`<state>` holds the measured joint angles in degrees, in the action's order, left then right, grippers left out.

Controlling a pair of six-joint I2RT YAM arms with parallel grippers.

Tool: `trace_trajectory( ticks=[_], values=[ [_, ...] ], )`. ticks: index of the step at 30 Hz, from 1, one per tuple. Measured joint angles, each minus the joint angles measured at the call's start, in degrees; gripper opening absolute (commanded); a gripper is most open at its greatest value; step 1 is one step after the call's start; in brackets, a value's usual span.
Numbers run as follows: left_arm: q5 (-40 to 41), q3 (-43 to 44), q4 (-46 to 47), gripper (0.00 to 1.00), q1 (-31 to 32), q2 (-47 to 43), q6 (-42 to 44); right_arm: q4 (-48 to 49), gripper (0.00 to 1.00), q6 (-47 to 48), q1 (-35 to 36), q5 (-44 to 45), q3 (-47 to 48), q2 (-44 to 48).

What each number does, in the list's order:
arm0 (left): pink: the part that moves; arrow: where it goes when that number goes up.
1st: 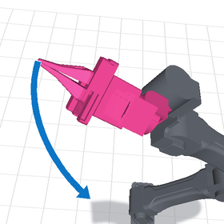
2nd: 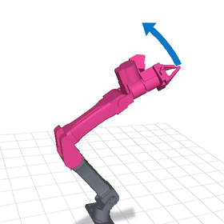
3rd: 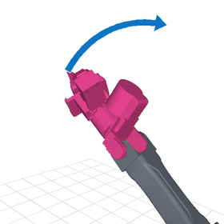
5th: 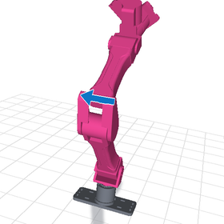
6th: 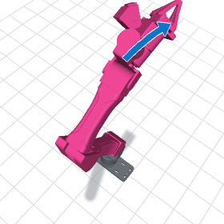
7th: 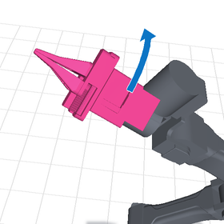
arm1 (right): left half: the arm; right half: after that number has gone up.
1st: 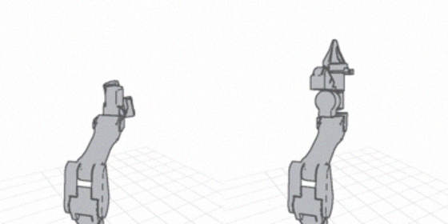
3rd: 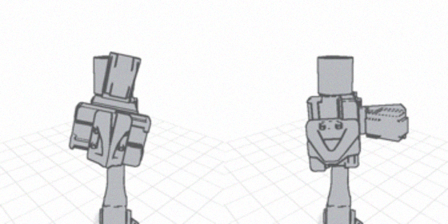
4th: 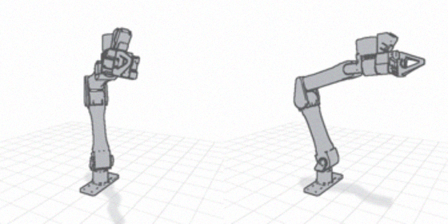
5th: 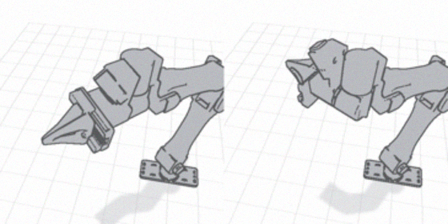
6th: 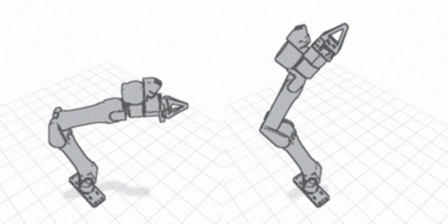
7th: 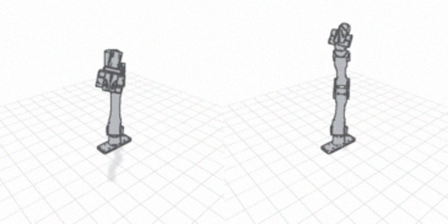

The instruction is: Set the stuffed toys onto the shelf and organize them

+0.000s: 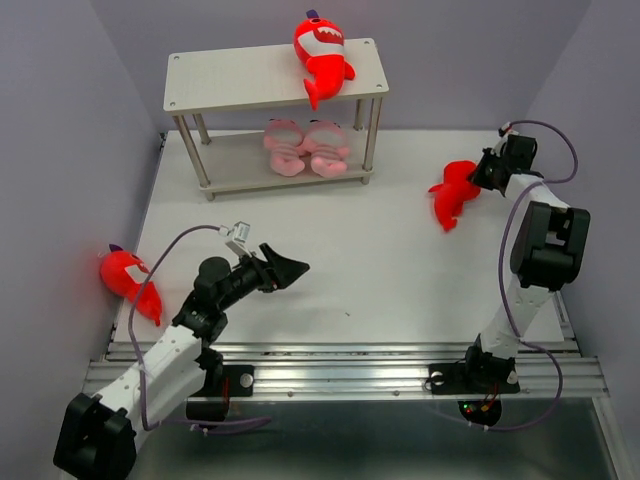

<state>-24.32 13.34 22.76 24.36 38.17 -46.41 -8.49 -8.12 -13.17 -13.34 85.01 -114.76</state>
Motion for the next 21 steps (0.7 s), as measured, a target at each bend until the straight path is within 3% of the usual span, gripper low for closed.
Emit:
trace_trajectory(
  ticks=[9,15,21],
  values=[
    [1.81,0.5,15.37,0.99,16.41,16.46,-5.16,0.44,0.01,-0.2,-1.9,-17.94,-15.3,19.1],
    [5.62,11.72,21.29,0.99,25.29,33.24,-4.96,5.66,0.01,-8.41,-2.49,-36.48,-26.73,36.06],
    [6.93,27.36,24.87,0.99,31.08,46.03,-3.52,8.15,0.01,-17.79,-2.47,-45.59,-35.04,44.11]
  ],
)
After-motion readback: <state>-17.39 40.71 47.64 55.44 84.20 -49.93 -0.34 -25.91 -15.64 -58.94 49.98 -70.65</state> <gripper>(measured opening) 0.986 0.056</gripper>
